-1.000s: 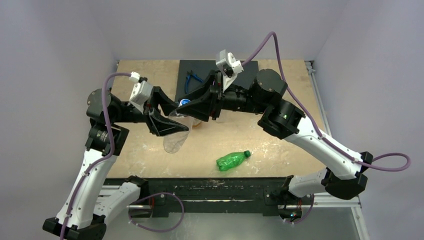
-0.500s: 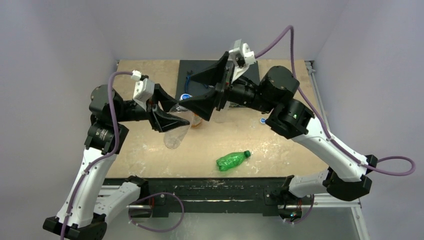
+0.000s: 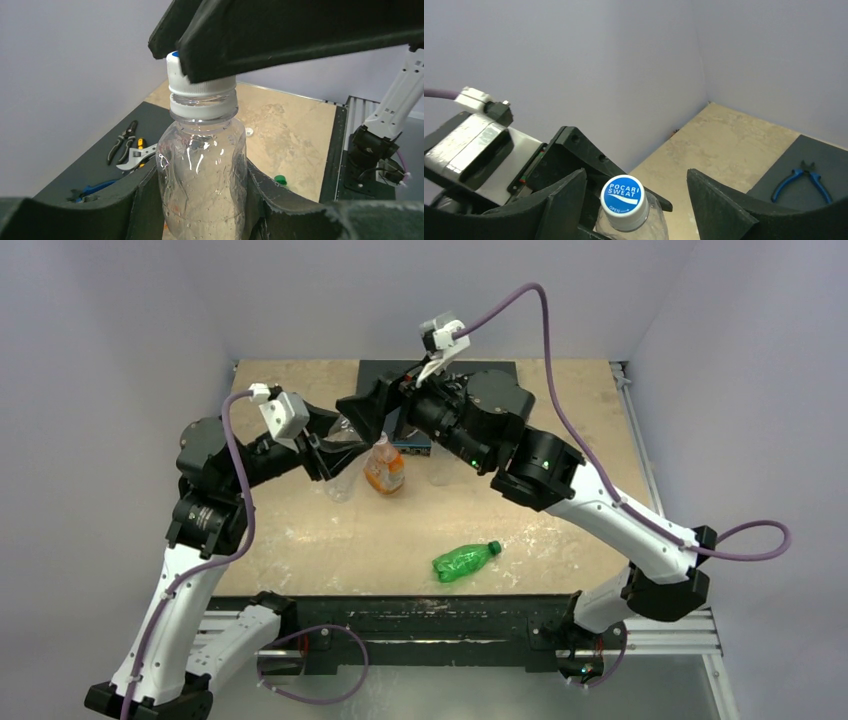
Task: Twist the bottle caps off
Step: Unscrew the bottle cap from the plastic bottle.
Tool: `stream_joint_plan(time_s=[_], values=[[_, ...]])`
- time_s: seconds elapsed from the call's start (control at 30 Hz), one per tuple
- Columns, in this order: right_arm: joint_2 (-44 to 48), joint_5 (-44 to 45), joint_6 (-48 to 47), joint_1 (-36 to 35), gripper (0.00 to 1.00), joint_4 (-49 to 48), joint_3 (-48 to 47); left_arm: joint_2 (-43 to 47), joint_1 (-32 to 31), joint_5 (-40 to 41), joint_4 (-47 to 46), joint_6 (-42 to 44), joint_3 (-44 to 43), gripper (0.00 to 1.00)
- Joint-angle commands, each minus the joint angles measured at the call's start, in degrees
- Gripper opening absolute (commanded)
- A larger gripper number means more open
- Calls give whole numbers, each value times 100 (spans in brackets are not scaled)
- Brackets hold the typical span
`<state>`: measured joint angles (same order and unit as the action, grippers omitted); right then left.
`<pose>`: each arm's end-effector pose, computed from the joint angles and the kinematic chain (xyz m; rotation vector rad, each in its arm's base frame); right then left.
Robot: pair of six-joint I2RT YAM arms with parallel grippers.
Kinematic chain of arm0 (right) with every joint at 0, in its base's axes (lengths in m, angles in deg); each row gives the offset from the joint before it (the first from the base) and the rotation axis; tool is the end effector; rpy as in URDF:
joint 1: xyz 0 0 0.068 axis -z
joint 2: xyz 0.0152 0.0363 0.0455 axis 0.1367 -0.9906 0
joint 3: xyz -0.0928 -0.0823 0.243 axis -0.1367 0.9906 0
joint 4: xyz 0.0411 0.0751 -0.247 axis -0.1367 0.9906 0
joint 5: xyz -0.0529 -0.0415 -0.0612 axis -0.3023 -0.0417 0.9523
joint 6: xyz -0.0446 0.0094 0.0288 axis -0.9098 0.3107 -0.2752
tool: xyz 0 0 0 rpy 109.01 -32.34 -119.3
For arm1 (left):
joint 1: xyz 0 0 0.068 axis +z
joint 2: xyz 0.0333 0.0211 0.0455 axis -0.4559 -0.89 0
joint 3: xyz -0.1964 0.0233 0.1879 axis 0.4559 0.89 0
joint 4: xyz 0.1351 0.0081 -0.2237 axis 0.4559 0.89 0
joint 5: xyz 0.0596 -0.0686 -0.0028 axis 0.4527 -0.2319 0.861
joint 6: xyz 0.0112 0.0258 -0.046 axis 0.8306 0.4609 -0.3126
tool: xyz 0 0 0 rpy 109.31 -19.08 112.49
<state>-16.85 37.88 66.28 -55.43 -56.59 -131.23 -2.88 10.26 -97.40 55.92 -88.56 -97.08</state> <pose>0.1430 0.2674 0.5409 -0.4016 1.4469 1.0092 0.1429 -0.0697 0.4563 0.8194 1.2983 -0.8484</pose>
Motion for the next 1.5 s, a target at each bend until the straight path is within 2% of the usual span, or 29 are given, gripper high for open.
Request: stream_joint_plan(time_s=[0.0, 0.23, 0.33, 0.43, 0.47, 0.57, 0.63, 0.67, 0.83, 0.9, 0.97, 1.07, 1.13, 1.3, 1.47], values=[[-142, 360, 10, -34, 74, 141, -495, -21, 34, 496, 80, 311, -14, 0], [-198, 291, 81, -43, 52, 23, -457, -43, 34, 513, 46, 272, -15, 0], [-240, 247, 92, -43, 51, 98, -468, -59, 34, 540, -3, 244, -14, 0], [-245, 188, 101, -43, 46, 88, -400, -102, 34, 555, -81, 153, -29, 0], [-245, 160, 113, -39, 46, 89, -381, -117, 34, 567, -97, 128, -39, 0], [-249, 96, 118, -41, 62, 116, -323, -163, 34, 551, -90, 98, -67, 0], [-238, 91, 148, -39, 64, 98, -260, -156, 34, 534, -74, 99, -67, 0], [-229, 99, 165, -43, 62, 75, -250, -150, 34, 534, -72, 108, -71, 0], [-202, 107, 163, -43, 39, -25, -205, -116, 34, 526, -63, 98, -76, 0], [-203, 101, 145, -43, 33, -15, -217, -98, 34, 526, -76, 88, -91, 0], [-233, 102, 136, -38, 37, 62, -260, -90, 34, 509, -97, 87, -101, 0], [-254, 157, 127, -38, 52, 142, -280, -80, 34, 486, -144, 37, -102, 0], [-248, 141, 119, -42, 53, 114, -246, -85, 34, 472, -147, 6, -103, 0], [-186, 110, 136, -42, 40, -25, -135, -64, 34, 452, -113, 4, -132, 0], [-103, -48, 110, -39, 16, -15, -167, -45, 34, 389, -91, -19, -141, 0]])
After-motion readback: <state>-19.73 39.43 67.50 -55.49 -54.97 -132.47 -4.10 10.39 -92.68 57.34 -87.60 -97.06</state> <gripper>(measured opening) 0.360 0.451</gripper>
